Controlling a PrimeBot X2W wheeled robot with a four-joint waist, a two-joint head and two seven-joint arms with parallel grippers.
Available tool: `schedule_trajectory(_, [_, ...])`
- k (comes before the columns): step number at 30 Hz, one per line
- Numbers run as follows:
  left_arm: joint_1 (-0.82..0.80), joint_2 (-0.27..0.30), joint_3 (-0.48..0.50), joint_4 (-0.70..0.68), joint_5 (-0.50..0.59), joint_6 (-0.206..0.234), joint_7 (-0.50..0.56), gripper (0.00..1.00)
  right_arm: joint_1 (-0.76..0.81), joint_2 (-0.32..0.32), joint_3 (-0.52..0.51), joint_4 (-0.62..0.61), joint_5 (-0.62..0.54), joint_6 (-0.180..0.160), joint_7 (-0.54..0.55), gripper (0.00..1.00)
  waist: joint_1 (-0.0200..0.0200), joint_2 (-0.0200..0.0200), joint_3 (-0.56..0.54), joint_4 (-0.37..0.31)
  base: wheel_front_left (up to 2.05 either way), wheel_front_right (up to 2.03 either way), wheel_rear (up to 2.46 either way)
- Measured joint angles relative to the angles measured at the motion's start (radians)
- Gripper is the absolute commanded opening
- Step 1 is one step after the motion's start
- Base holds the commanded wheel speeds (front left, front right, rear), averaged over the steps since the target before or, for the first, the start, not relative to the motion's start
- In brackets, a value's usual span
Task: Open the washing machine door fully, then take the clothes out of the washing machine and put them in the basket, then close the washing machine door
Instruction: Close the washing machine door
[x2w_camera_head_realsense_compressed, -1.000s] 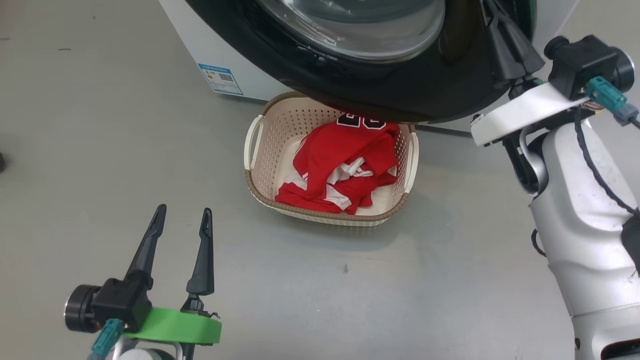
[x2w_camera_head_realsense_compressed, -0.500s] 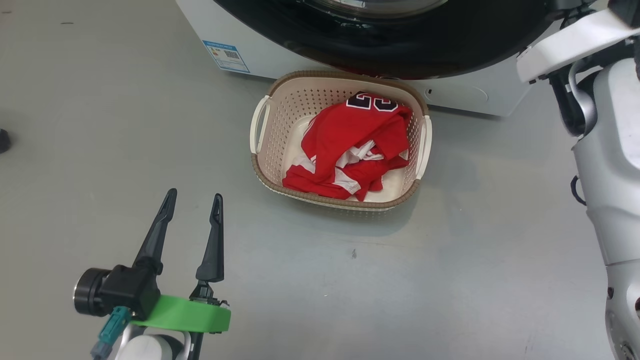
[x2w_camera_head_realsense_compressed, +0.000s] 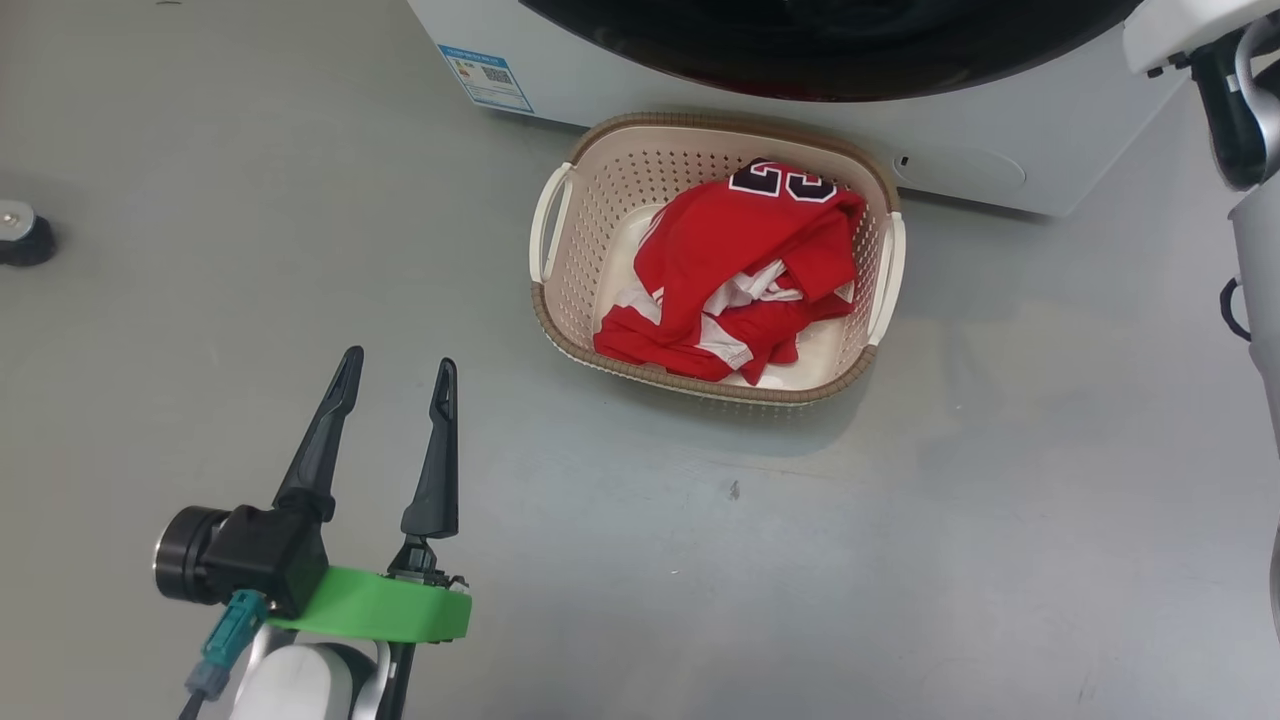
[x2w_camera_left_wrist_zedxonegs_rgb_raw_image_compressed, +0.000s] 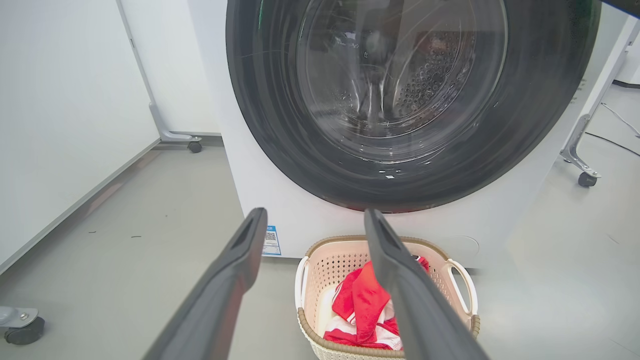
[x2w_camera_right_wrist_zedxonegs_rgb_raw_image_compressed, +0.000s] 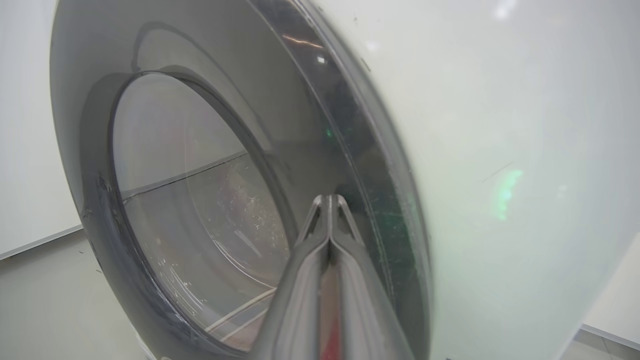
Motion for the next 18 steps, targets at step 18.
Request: schedule_trajectory(18, [-0.007,-0.003,0.011,0.017,0.0,0.001,0.0,1.0,-0.024,0.024,0.022,0.077,-0.005,0.0,-0.023,0.0,0.0,0.0,-0.01,-0.001,0.0,0.0,0.0])
